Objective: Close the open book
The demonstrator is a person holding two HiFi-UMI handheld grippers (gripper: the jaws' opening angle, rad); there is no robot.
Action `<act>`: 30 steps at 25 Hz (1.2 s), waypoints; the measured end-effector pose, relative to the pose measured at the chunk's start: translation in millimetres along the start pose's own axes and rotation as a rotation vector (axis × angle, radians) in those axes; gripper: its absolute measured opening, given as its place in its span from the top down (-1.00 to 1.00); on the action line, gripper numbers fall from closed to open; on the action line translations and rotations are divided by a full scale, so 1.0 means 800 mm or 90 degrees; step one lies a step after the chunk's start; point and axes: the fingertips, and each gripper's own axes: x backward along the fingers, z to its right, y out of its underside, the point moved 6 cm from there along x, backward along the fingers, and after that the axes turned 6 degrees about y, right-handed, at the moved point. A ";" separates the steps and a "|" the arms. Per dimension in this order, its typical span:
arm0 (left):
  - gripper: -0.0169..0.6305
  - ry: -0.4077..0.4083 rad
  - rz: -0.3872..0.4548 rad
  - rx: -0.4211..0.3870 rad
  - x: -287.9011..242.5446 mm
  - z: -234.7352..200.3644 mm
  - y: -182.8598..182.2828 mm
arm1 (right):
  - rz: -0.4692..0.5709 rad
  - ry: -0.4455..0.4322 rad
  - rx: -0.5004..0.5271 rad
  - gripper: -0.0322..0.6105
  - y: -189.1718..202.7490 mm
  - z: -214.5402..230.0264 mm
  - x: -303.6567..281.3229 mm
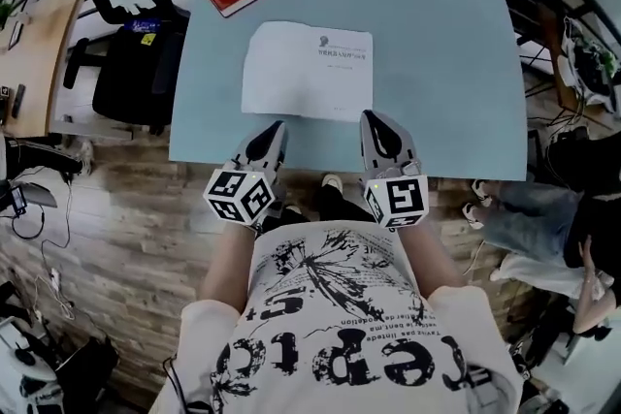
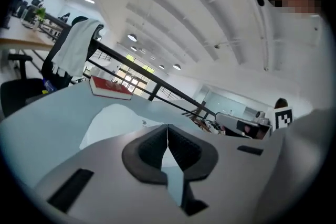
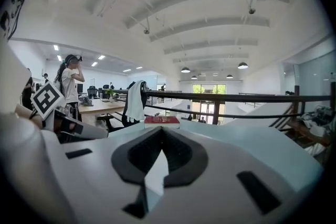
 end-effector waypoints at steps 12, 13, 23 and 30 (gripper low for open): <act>0.36 -0.018 0.198 0.645 -0.071 -0.101 0.108 | -0.019 -0.020 0.021 0.87 0.028 0.088 -0.065; 0.34 -0.036 0.206 0.656 -0.073 -0.108 0.111 | -0.023 -0.021 0.021 0.87 0.030 0.093 -0.069; 0.29 -0.142 0.260 0.706 -0.082 -0.141 0.121 | -0.032 -0.040 0.027 0.87 0.034 0.119 -0.091; 0.27 -0.149 0.263 0.738 -0.078 -0.124 0.134 | -0.047 -0.047 0.026 0.87 0.047 0.112 -0.084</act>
